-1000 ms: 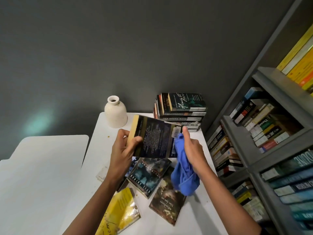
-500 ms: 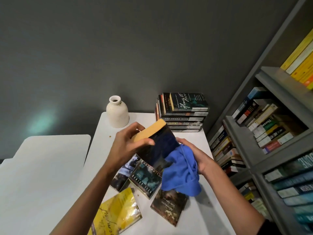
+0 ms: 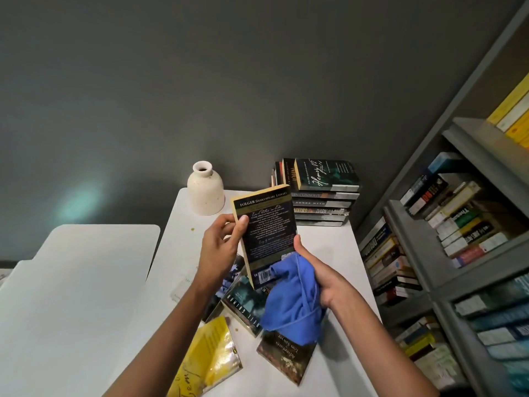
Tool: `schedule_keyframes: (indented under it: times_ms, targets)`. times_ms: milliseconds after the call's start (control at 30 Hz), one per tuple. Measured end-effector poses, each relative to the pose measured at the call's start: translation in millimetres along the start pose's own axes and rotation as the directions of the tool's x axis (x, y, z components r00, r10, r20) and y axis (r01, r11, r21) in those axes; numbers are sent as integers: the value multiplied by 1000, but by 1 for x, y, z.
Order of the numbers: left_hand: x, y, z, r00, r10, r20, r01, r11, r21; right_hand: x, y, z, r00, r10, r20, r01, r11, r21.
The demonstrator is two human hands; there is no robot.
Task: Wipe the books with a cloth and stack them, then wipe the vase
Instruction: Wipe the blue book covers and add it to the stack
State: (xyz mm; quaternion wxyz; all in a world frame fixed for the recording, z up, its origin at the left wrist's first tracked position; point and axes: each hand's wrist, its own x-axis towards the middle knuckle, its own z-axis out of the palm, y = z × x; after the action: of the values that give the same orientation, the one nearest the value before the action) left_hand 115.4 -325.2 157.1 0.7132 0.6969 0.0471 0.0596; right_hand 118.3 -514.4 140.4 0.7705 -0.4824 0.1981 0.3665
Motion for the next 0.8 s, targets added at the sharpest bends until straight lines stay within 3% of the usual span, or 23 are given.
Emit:
schedule_keyframes:
  times_ms: [67,133,167,200,267,367,433,533,700,800]
  targets:
    - [-1,0,2,999,17,-40,-16,999,37,-5,-3,4,956,-183,-230,145,974,-173]
    - [-3,1,2,997,42,-63,-38,997,60,-9,-7,7,727,-540,-424,364,827,-428]
    - [-3,2,2,997,48,-64,-44,997,68,-14,-12,13,609,-689,-394,460,711,-533]
    - [-4,2,4,997,47,-54,-43,997,67,-20,-17,24,531,-797,-289,542,581,-607]
    - [-6,3,10,999,37,-15,-36,998,53,-23,-22,48,458,-889,-10,628,332,-704]
    - [-8,2,18,996,90,18,-91,988,123,-15,-27,71,332,-879,344,500,-145,-854]
    - [-9,3,17,992,120,28,-122,984,127,-11,-28,76,273,-835,477,419,-343,-841]
    - [-10,9,11,992,123,34,-125,988,86,-9,-27,75,226,-841,492,402,-380,-833]
    - [-13,10,4,999,52,15,-52,999,-15,2,-42,55,199,-957,213,408,-117,-906]
    - [-13,12,7,997,67,33,-67,998,-21,0,-33,71,191,-925,328,420,-225,-879]
